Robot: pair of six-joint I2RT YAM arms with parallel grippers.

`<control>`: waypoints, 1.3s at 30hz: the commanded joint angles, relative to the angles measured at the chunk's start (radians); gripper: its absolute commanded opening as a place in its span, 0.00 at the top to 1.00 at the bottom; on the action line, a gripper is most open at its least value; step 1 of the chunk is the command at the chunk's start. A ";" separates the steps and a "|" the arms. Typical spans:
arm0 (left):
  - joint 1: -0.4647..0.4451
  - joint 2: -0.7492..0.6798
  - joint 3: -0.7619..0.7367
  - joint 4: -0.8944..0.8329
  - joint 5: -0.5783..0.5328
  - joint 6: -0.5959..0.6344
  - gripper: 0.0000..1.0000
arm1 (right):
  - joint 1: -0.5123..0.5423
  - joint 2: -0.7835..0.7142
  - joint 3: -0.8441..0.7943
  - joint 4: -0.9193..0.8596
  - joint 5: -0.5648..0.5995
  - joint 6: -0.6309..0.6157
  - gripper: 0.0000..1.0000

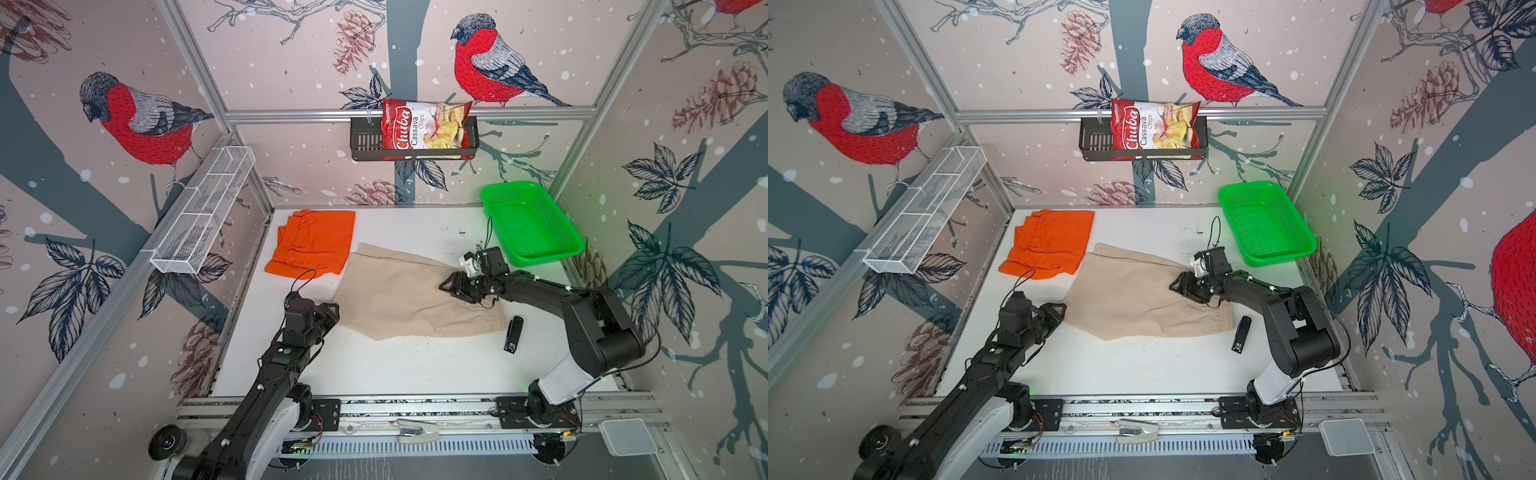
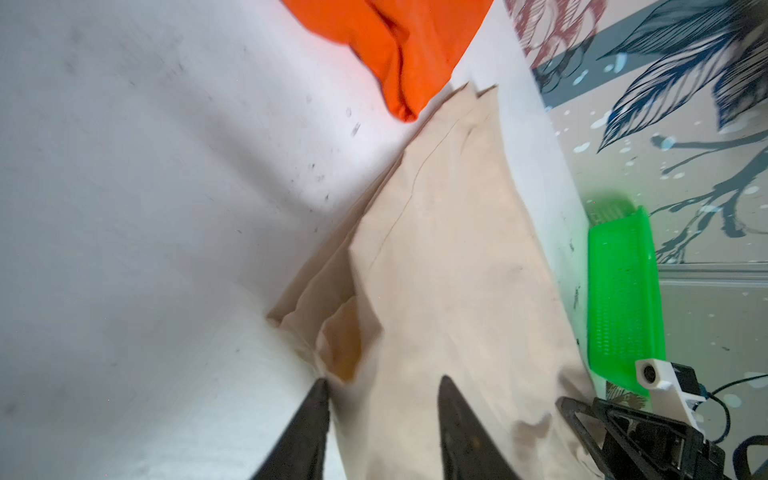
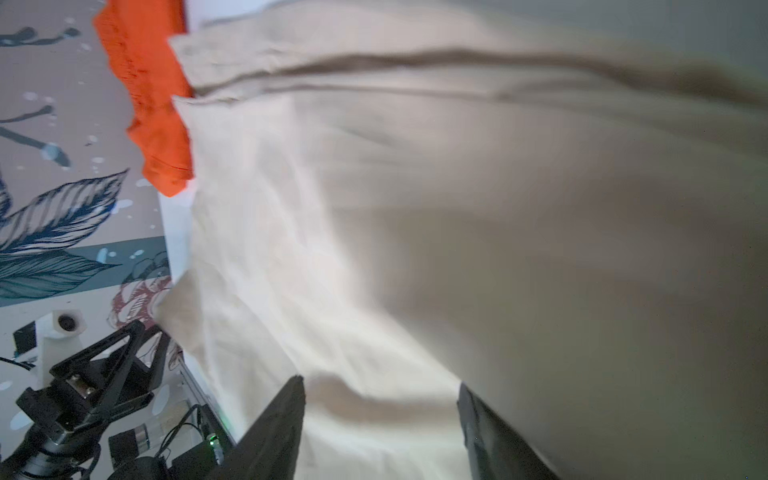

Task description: Fold and stack the shorts

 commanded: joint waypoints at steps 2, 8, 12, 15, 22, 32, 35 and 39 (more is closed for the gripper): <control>0.002 -0.114 0.064 -0.179 -0.162 0.067 0.40 | -0.036 -0.059 0.050 -0.046 -0.012 -0.009 0.37; 0.003 0.126 0.205 -0.040 -0.063 0.324 0.34 | -0.189 -0.129 0.020 -0.146 0.021 -0.038 0.36; 0.024 0.371 0.365 0.029 0.053 0.476 0.32 | -0.321 -0.161 -0.022 -0.215 0.050 -0.080 0.36; 0.054 0.538 0.486 0.069 0.138 0.547 0.31 | -0.411 -0.174 -0.049 -0.251 0.105 -0.105 0.36; 0.083 0.927 0.768 0.077 0.337 0.689 0.30 | -0.469 -0.151 -0.089 -0.267 0.068 -0.165 0.36; 0.087 1.415 1.200 -0.102 0.502 0.844 0.30 | -0.466 -0.114 -0.124 -0.271 0.128 -0.200 0.35; 0.088 1.487 1.263 -0.123 0.502 0.879 0.30 | -0.467 -0.100 -0.124 -0.267 0.142 -0.201 0.36; 0.086 1.560 1.323 -0.131 0.537 0.876 0.34 | -0.468 -0.076 -0.120 -0.266 0.147 -0.205 0.35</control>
